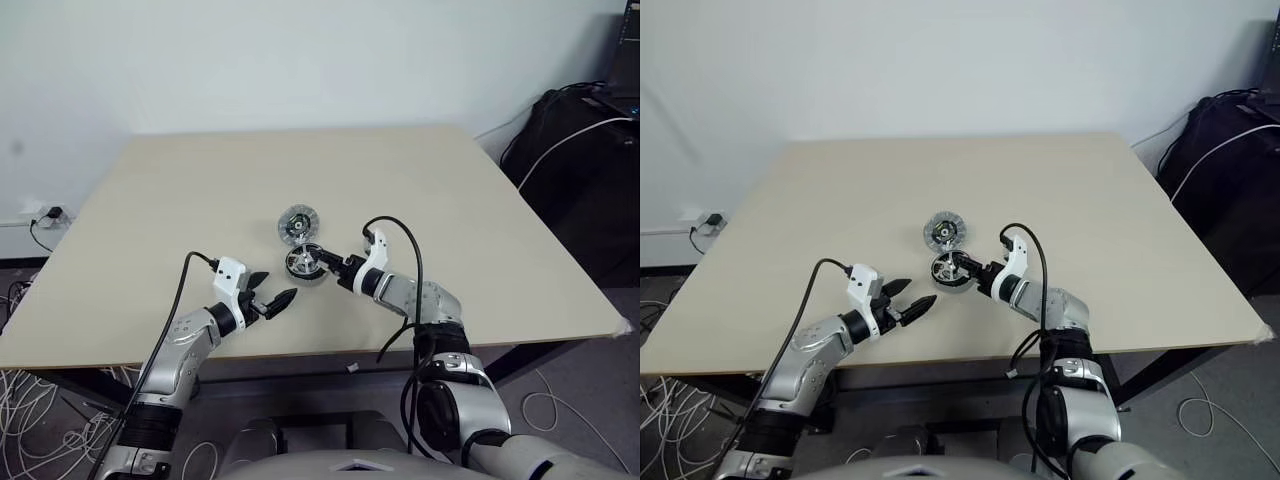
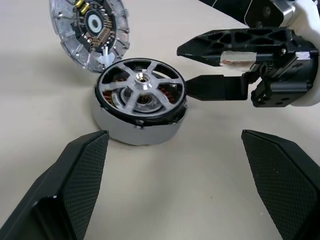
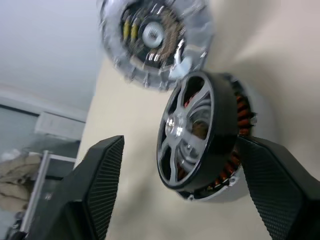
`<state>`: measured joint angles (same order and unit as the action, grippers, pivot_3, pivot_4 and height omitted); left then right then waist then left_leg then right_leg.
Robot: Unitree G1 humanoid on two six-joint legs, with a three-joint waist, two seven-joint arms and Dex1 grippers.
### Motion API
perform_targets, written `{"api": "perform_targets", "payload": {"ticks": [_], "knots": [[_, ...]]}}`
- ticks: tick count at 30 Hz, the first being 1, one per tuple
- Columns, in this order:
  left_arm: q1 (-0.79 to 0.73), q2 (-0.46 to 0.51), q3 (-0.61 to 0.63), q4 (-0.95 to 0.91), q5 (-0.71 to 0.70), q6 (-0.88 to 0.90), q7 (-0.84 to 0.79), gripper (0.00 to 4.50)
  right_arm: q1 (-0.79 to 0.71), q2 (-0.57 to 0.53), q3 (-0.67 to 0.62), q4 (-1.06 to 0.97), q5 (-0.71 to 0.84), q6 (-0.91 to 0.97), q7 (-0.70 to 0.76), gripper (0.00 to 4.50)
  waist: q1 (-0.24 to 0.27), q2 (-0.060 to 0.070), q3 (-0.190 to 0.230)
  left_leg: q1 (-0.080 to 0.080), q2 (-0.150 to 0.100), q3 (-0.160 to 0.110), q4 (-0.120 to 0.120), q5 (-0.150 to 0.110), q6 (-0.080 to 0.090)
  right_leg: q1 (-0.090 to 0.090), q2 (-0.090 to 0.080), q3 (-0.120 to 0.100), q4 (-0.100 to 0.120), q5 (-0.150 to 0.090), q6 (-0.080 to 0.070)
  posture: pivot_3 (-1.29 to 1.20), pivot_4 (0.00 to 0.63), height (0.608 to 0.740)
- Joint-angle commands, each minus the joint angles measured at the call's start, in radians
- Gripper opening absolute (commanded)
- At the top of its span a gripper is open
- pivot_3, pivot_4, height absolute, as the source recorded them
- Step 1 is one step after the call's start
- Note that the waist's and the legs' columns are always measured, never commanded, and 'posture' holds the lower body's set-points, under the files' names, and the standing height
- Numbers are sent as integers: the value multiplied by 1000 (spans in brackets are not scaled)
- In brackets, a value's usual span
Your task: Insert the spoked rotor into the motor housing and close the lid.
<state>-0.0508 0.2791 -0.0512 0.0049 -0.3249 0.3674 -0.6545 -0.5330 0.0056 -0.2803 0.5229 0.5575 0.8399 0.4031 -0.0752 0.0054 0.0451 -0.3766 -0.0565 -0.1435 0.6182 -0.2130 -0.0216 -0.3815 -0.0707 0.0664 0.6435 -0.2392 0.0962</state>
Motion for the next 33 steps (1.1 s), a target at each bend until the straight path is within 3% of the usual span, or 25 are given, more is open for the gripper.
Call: {"api": "perform_targets", "payload": {"ticks": [1,6,10,17,22,33], "knots": [[-9,0,-4,-44,-7,-1,-1,4500,-17,-11,1,-80,19,10,-9,3739,0,0,0,0,0,0,0,0,0,0,0,0,0,0,0,0,0,740],[-13,-4,-5,-30,-5,-10,-5,4500,-15,-33,20,-113,-2,5,-23,3739,0,0,0,-1,0,0,-2,0,0,0,0,0,0,0,0,0,0,740],[-12,-6,-7,-25,-3,-15,-7,4500,26,-79,165,-194,-129,-124,16,3739,1,0,0,-1,0,0,-3,0,0,-1,0,0,0,0,0,0,0,740],[-17,-13,-12,-25,-2,-15,-1,4500,66,-130,426,-210,-379,-422,67,1537,-2,0,0,-1,0,1,-3,0,0,-1,0,0,0,0,0,0,0,740],[-21,-18,-17,-30,-1,-16,3,4500,32,-114,498,-101,-469,-531,65,31,2,0,0,0,0,1,-2,0,0,0,0,0,0,0,0,0,0,740],[-18,-21,-17,-24,0,-25,5,4500,-117,-57,474,180,-517,-655,46,31,3,0,0,0,0,0,-3,0,0,0,0,0,0,0,0,0,0,740]]}}
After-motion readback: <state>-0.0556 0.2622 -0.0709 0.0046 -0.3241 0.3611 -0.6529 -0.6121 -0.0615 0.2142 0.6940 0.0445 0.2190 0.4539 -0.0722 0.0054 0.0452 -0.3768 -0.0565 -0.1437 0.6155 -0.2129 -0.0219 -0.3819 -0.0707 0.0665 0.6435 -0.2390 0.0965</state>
